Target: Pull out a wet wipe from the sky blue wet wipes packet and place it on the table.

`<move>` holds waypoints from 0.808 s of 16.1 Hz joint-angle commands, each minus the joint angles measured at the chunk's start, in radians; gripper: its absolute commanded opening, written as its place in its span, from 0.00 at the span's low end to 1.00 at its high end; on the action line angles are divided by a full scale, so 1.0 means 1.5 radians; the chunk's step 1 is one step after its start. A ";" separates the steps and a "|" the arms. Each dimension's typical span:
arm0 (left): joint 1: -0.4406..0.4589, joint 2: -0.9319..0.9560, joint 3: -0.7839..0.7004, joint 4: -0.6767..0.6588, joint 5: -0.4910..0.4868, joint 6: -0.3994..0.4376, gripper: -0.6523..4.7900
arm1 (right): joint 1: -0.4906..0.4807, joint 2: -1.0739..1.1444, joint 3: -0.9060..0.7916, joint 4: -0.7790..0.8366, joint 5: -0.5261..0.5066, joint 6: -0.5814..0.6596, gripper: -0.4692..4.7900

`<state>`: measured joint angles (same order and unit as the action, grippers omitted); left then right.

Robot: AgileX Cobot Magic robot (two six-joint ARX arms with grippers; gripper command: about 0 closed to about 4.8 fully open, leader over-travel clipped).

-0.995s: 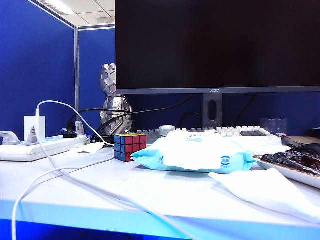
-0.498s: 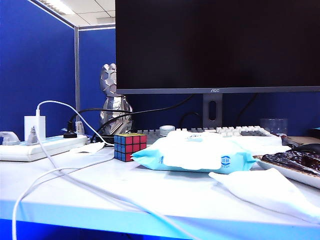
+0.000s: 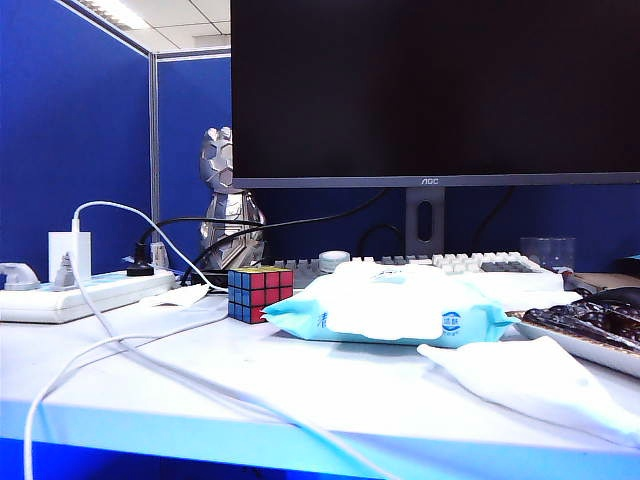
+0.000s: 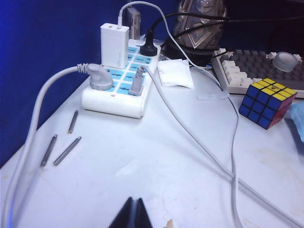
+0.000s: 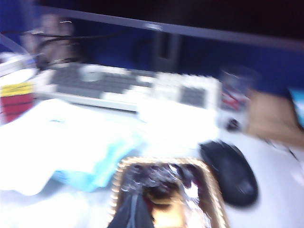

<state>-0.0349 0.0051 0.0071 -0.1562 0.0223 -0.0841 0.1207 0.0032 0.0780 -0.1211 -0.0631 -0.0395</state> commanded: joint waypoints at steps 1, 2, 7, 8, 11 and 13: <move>0.001 -0.002 -0.001 -0.004 0.000 -0.001 0.12 | 0.001 0.000 -0.020 -0.034 0.055 0.024 0.09; 0.001 -0.002 -0.001 -0.004 0.000 -0.001 0.12 | 0.001 0.000 -0.026 -0.060 0.058 0.024 0.09; 0.001 -0.002 -0.001 -0.004 0.000 -0.001 0.12 | 0.001 0.003 -0.030 -0.086 0.058 0.025 0.09; 0.001 -0.002 -0.001 -0.004 0.000 -0.001 0.12 | 0.001 0.002 -0.030 -0.086 0.058 0.025 0.09; 0.001 -0.002 -0.001 -0.004 0.000 -0.001 0.12 | 0.002 0.002 -0.030 -0.086 0.058 0.025 0.09; 0.001 -0.002 -0.001 -0.004 0.000 -0.001 0.12 | 0.002 0.002 -0.030 -0.086 0.058 0.025 0.09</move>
